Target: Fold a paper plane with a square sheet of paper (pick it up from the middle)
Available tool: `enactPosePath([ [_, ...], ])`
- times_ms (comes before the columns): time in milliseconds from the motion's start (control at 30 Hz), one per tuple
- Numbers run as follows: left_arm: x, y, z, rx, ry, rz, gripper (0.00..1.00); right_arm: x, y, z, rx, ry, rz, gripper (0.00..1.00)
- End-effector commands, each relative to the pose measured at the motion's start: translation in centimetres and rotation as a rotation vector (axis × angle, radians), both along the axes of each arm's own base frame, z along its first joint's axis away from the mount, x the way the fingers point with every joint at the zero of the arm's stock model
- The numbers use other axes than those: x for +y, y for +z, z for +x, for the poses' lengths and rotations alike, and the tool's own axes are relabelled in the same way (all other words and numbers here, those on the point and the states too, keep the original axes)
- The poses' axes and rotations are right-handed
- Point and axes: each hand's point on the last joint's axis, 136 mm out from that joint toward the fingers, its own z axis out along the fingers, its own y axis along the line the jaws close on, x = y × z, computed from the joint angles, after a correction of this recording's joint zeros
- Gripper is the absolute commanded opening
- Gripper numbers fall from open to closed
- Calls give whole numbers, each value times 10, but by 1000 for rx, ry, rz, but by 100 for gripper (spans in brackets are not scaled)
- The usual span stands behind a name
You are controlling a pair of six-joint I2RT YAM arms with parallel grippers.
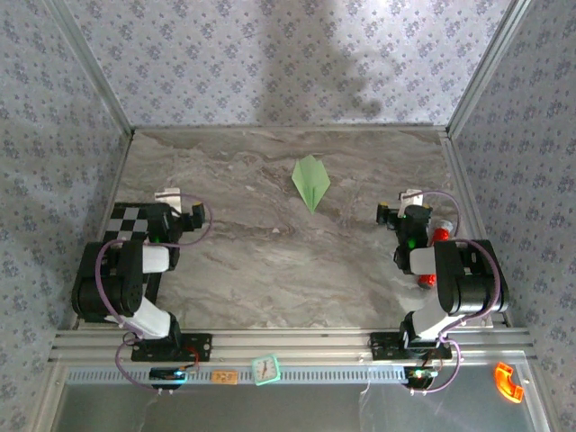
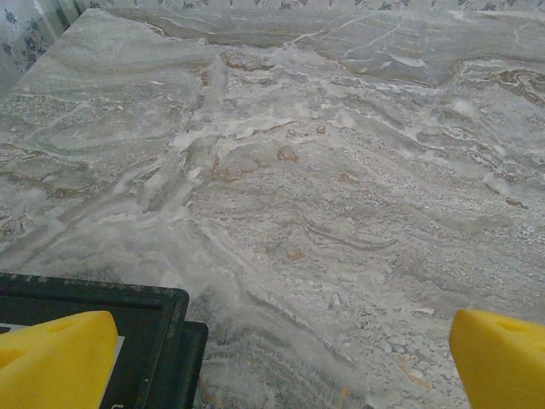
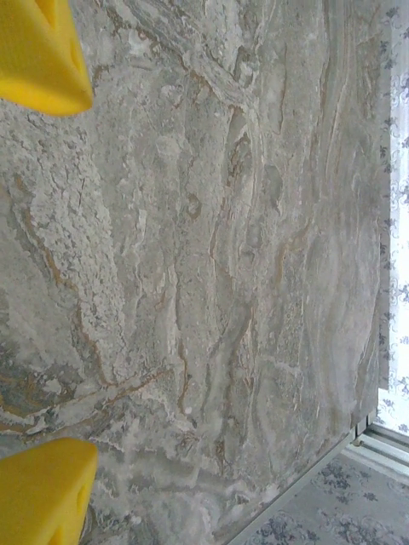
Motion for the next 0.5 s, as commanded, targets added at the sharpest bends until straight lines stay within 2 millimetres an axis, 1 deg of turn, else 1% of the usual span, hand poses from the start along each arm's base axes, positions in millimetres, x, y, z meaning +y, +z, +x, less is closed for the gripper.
enactPosePath([
  [0, 3, 6, 4, -15, 12, 2, 100, 0, 4, 4, -5, 6, 4, 99],
  [467, 2, 6, 4, -12, 8, 3, 100, -1, 4, 4, -8, 5, 5, 99],
])
